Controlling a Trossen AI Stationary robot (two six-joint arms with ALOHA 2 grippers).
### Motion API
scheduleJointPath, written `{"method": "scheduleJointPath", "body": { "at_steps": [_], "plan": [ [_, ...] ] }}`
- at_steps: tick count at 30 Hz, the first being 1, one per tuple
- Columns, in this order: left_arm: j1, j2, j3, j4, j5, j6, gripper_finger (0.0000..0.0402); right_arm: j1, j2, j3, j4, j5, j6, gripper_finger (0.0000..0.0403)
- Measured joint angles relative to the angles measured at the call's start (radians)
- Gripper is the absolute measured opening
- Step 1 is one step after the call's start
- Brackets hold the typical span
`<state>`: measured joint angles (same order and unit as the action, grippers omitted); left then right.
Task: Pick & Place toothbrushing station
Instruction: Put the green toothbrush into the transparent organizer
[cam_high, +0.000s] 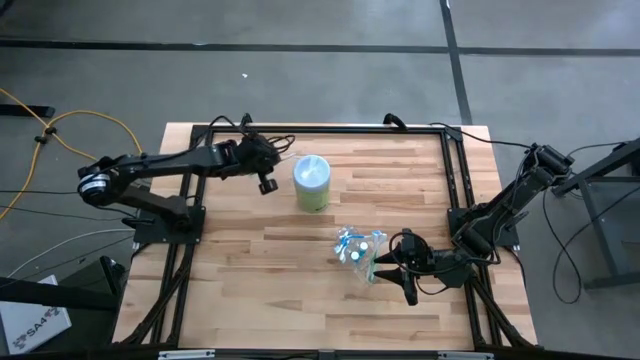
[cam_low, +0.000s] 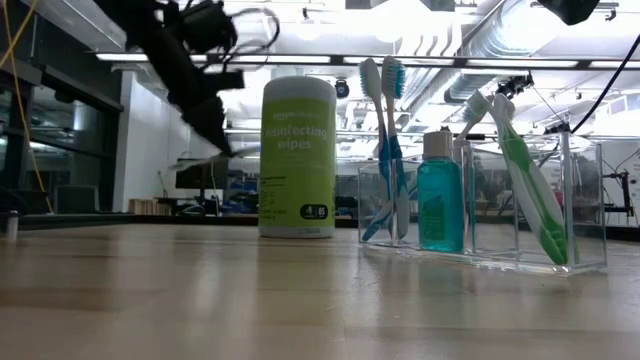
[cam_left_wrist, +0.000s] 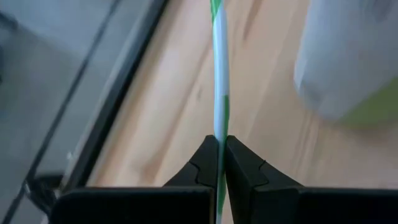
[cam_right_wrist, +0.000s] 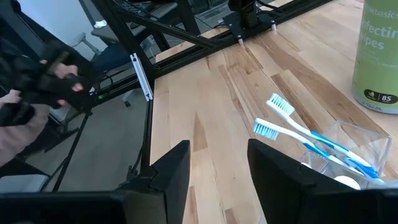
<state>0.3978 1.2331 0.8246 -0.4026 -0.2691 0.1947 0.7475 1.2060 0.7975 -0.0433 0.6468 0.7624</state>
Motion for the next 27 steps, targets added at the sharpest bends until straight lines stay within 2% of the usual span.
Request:
{"method": "scheduleJointPath", "body": {
  "at_steps": [4,6,10,13,18,21,27],
  "plan": [
    [-0.042,0.0,0.081,0.05,-0.009,0.003,0.0003,0.0,0.0,0.0,0.0,0.0,0.0,0.0152],
    [-0.07,0.0,0.122,0.082,-0.055,0.043,0.0003,0.0,0.0,0.0,0.0,0.0,0.0,0.0152],
    [-0.132,0.0,0.179,0.185,-0.211,0.211,0.0003,0.0,0.0,0.0,0.0,0.0,0.0,0.0152],
    [-0.167,0.0,0.202,0.285,-0.272,0.312,0.0003,0.0,0.0,0.0,-0.001,0.0,0.0,0.0152],
    [-0.255,-0.002,0.209,0.421,-0.296,0.448,0.0003,0.0,0.0,0.0,-0.001,0.0,-0.007,0.0152],
    [-0.323,-0.002,0.209,0.44,-0.303,0.553,0.0003,0.0,0.0,0.0,-0.004,0.0,-0.007,0.0152],
    [-0.493,-0.002,0.209,0.441,-0.411,0.78,0.0003,0.0,0.0,0.0,-0.005,0.0,-0.007,0.0152]
  ]
}}
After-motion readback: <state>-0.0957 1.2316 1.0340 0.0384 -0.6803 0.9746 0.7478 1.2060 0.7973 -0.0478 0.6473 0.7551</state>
